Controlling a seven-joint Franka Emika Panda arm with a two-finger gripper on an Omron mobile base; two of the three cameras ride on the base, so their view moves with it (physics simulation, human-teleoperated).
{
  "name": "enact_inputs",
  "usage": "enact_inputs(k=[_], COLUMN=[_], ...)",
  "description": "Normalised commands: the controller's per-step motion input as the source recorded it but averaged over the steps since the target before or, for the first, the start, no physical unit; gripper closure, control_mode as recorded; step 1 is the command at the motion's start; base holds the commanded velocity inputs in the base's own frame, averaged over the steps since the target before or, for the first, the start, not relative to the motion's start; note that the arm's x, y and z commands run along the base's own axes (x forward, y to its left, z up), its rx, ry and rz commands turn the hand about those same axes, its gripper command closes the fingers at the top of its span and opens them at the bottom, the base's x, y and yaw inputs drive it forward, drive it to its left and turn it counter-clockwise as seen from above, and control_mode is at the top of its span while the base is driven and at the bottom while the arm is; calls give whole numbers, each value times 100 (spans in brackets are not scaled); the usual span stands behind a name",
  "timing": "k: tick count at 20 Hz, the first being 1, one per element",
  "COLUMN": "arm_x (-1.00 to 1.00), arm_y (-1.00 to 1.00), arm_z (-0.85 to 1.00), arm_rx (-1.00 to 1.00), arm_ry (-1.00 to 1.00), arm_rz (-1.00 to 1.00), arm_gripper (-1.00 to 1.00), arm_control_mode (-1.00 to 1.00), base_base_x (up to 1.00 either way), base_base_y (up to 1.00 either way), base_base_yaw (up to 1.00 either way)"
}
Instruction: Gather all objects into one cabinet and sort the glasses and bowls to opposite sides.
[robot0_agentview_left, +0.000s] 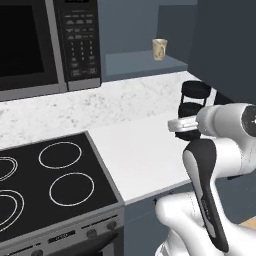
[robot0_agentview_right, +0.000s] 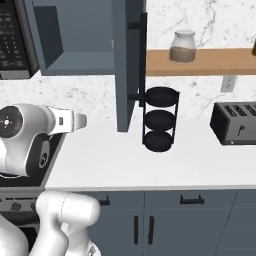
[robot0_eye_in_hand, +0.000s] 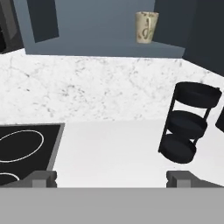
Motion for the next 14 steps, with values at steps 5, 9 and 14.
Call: enact_inputs(k=[5, 9, 14], arm_x=[0, 0, 11], arm_y=[0, 0, 0], arm_z=[0, 0, 13], arm_rx=[0, 0, 0], arm_ry=[0, 0, -2], arm_rz=[0, 0, 0], arm_gripper=[-100, -100, -100], arm_control_mode=[100, 100, -100], base_base_x=[50, 8, 16], base_base_y=[11, 0, 0], base_base_yaw=[-26, -3, 0])
